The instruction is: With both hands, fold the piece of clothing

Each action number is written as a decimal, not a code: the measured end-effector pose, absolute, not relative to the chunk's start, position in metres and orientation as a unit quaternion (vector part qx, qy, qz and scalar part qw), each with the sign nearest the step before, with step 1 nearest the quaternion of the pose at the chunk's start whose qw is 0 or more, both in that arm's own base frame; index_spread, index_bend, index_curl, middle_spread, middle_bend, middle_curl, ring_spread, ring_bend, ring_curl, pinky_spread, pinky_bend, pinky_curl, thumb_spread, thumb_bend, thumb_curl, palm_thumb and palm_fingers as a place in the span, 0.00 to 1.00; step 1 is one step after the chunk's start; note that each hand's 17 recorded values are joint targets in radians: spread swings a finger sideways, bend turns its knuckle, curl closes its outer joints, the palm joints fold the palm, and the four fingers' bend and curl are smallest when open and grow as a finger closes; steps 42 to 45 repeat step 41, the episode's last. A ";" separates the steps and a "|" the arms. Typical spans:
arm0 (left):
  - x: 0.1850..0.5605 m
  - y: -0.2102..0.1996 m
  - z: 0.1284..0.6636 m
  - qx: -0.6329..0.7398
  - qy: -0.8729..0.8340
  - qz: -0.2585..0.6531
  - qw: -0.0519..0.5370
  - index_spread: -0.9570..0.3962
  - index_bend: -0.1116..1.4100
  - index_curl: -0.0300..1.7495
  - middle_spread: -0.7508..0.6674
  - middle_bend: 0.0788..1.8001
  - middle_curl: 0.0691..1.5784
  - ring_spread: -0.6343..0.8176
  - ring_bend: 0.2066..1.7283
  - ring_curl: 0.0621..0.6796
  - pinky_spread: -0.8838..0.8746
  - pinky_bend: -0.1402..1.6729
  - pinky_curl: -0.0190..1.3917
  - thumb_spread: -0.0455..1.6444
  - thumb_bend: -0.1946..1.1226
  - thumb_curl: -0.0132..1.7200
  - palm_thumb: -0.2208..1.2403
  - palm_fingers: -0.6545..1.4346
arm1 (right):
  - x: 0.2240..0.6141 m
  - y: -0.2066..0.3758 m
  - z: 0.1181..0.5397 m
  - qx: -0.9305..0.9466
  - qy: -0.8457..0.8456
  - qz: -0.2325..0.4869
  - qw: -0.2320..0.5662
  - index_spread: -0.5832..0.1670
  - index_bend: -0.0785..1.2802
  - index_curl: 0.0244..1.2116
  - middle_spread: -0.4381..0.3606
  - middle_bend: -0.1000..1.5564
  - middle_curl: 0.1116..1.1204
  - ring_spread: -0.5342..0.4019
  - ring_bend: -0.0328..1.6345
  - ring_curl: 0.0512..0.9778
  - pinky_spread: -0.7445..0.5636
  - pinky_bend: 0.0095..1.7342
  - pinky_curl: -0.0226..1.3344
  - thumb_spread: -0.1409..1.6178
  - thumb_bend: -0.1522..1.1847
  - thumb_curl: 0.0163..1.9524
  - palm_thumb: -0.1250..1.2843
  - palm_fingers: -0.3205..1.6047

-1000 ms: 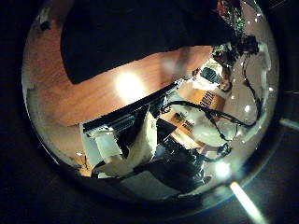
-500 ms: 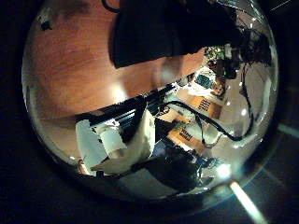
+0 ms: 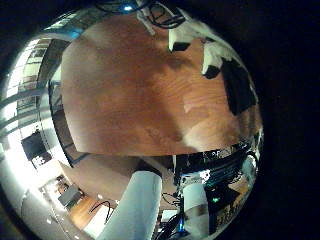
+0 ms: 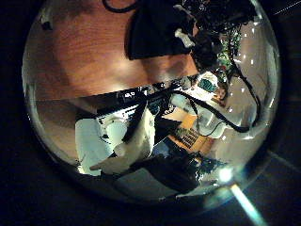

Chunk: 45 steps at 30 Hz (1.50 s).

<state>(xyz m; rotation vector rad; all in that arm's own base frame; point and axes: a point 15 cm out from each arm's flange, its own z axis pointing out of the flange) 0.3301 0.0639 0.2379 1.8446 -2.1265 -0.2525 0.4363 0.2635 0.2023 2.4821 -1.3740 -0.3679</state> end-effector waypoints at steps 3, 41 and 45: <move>0.331 0.062 0.239 0.643 -0.744 -0.088 0.156 0.69 0.19 0.23 0.68 0.06 0.16 0.52 0.37 0.31 0.61 0.32 0.28 0.78 0.14 0.16 0.32 0.40 | 0.439 0.262 0.219 0.865 -0.471 -0.123 0.124 0.24 0.21 0.53 0.36 0.39 0.50 0.34 0.70 0.58 0.40 0.64 0.60 0.78 0.11 0.25 0.64 0.17; 0.269 -0.021 0.362 0.631 -0.772 -0.062 0.037 0.66 0.20 0.24 0.62 0.06 0.18 0.47 0.36 0.27 0.59 0.31 0.27 0.78 0.14 0.17 0.37 0.44 | 0.254 0.013 0.408 0.822 -0.547 -0.080 0.137 0.26 0.18 0.28 0.45 0.20 0.25 0.72 0.30 0.22 0.87 0.26 0.27 0.87 0.11 0.17 0.46 0.24; 0.269 -0.021 0.362 0.631 -0.772 -0.062 0.037 0.66 0.20 0.24 0.62 0.06 0.18 0.47 0.36 0.27 0.59 0.31 0.27 0.78 0.14 0.17 0.37 0.44 | 0.254 0.013 0.408 0.822 -0.547 -0.080 0.137 0.26 0.18 0.28 0.45 0.20 0.25 0.72 0.30 0.22 0.87 0.26 0.27 0.87 0.11 0.17 0.46 0.24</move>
